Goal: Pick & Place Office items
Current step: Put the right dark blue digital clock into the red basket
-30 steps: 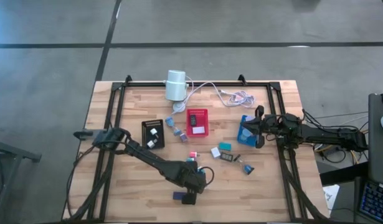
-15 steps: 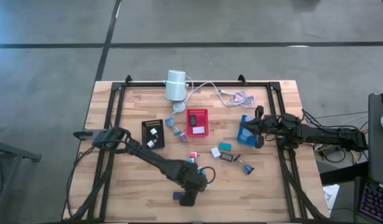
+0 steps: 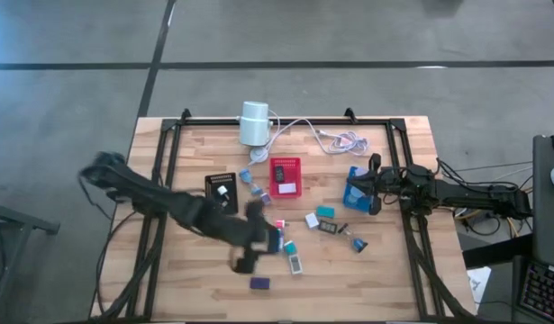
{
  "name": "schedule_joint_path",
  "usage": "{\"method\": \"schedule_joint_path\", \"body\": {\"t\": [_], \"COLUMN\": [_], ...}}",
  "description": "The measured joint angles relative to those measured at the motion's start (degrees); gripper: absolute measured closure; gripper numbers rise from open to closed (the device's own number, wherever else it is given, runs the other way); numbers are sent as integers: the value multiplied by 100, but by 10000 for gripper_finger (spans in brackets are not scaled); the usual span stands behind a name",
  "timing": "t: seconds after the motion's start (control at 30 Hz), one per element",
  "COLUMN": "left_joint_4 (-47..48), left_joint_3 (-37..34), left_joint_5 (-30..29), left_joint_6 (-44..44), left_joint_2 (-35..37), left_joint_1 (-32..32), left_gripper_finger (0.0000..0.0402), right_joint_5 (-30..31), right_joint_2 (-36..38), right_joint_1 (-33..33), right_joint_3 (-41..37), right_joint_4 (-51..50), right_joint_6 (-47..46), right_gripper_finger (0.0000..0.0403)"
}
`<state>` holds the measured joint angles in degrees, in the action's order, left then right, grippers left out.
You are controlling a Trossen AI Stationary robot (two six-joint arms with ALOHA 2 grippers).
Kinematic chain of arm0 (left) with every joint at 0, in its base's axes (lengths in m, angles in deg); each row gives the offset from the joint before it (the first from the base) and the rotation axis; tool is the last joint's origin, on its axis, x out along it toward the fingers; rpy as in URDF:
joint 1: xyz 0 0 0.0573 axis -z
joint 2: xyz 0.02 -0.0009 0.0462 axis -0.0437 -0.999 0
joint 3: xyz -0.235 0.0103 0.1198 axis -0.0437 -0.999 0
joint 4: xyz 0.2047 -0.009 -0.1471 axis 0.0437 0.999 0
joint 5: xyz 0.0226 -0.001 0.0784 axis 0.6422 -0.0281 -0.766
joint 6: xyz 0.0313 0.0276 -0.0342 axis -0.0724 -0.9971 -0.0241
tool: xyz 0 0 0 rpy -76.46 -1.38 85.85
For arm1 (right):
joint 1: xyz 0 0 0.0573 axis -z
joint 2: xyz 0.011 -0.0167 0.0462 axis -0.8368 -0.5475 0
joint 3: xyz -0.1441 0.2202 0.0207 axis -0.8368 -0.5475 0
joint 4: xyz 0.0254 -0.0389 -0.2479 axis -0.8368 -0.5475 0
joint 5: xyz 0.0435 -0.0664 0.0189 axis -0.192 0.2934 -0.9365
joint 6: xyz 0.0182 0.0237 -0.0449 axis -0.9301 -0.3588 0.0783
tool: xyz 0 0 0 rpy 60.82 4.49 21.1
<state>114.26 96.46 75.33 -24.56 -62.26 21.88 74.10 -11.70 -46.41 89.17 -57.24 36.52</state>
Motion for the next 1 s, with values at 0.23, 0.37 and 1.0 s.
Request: {"method": "schedule_joint_path", "body": {"t": [0.23, 0.37, 1.0], "left_joint_4": [-2150, -3431, -4924], "left_joint_3": [-2756, -4225, -6648], "left_joint_5": [-852, -1200, -1756], "left_joint_6": [227, 239, -133], "left_joint_2": [2541, 3610, 5367], "left_joint_1": [-88, -107, -573], "left_gripper_finger": [153, 153, 153], "right_joint_5": [0, 0, 1], "right_joint_2": [0, 0, 0], "right_joint_1": [2, 2, 1], "right_joint_3": [0, 0, 0], "right_joint_4": [21, 120, 372], "right_joint_6": [-21, -29, -95], "right_gripper_finger": [390, 390, 390]}}
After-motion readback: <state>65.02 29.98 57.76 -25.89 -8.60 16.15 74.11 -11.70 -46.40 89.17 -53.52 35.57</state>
